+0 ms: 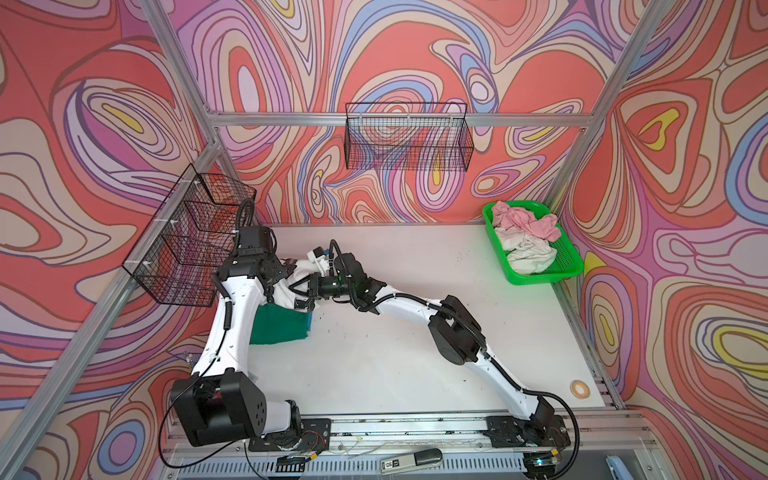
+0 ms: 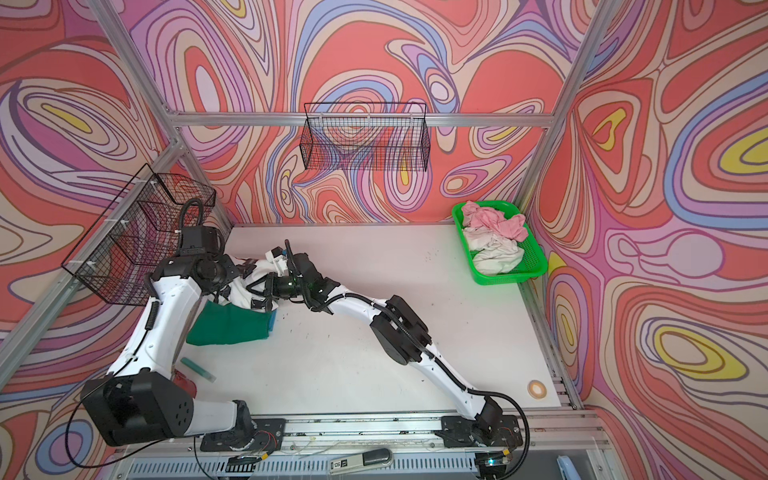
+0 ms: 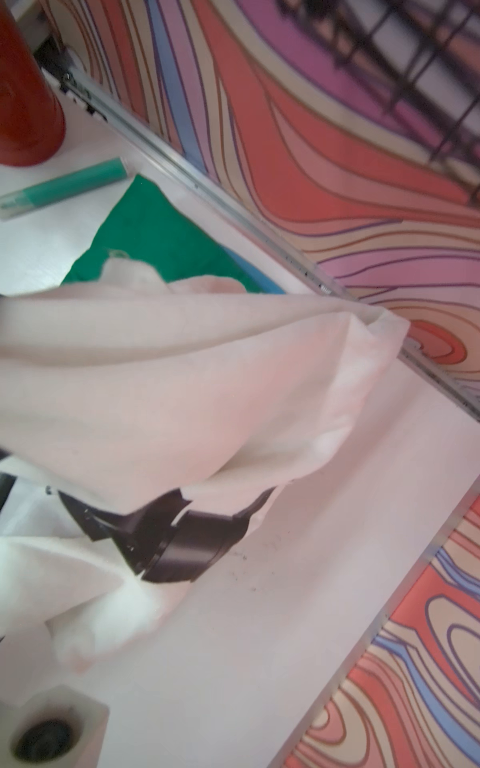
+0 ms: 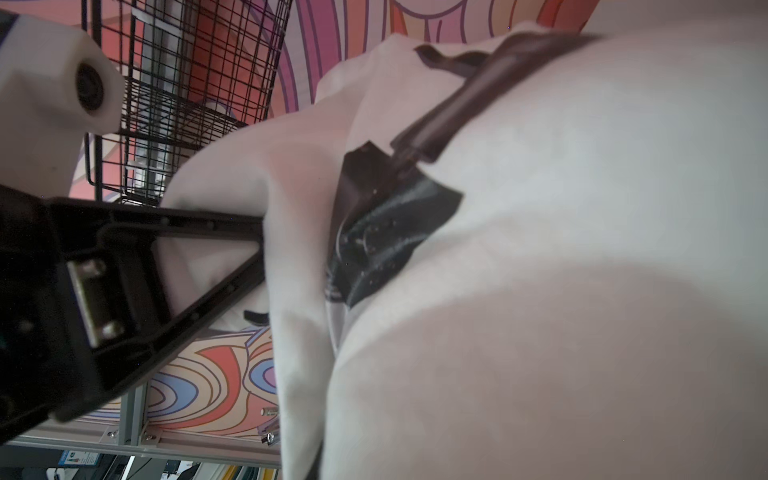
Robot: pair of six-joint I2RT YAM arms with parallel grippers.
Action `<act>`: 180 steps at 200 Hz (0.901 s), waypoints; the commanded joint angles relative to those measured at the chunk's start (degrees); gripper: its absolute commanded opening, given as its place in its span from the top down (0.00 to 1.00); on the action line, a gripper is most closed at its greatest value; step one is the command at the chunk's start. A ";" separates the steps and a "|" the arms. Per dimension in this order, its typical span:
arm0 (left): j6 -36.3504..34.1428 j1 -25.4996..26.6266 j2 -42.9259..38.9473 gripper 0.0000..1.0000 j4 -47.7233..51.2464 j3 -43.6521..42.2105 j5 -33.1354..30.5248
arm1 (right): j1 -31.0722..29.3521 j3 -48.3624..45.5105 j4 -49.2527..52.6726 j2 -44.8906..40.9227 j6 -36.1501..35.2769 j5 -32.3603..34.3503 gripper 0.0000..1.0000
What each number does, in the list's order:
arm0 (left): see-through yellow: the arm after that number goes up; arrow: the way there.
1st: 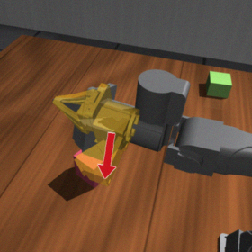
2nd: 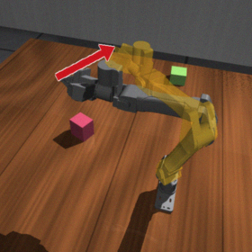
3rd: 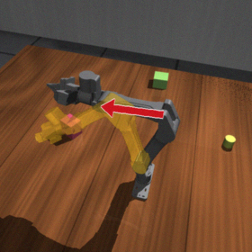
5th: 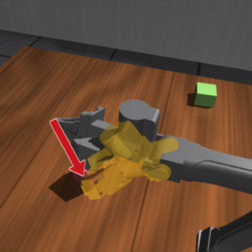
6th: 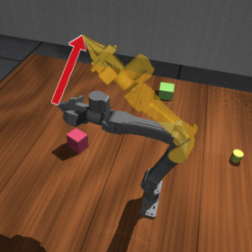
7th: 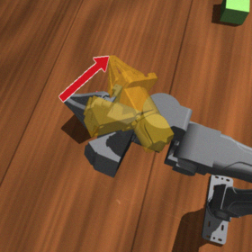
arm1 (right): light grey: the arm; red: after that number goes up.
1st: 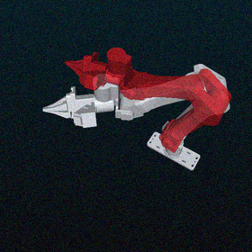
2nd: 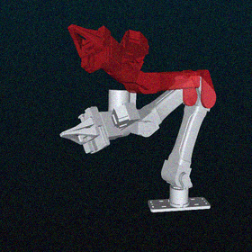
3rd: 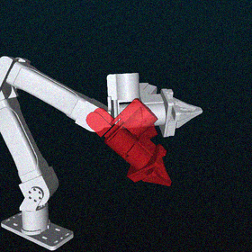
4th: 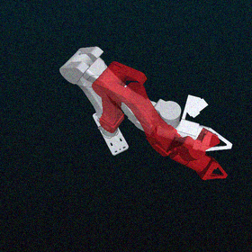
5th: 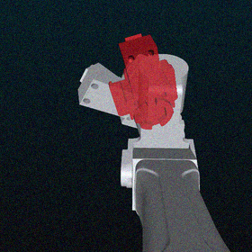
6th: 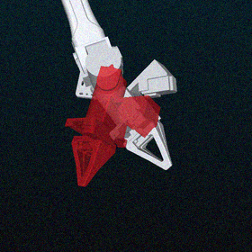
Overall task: Fold and stack the t-shirts
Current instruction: 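Carry the folded shirt with both grippers onto the green shirt stack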
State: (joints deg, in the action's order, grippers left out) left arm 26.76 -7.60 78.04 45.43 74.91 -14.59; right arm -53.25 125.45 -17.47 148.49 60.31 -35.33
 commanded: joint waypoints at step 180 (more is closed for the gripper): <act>0.60 -2.97 -11.98 0.26 -24.86 -21.19 -22.50 | -6.40 4.88 -5.42 13.55 2.36 4.94 1.00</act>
State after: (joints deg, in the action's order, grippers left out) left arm 20.23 -9.45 68.60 24.80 50.98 -32.01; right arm -59.18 132.92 -22.31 160.31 61.39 -30.39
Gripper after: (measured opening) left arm 0.535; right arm 0.111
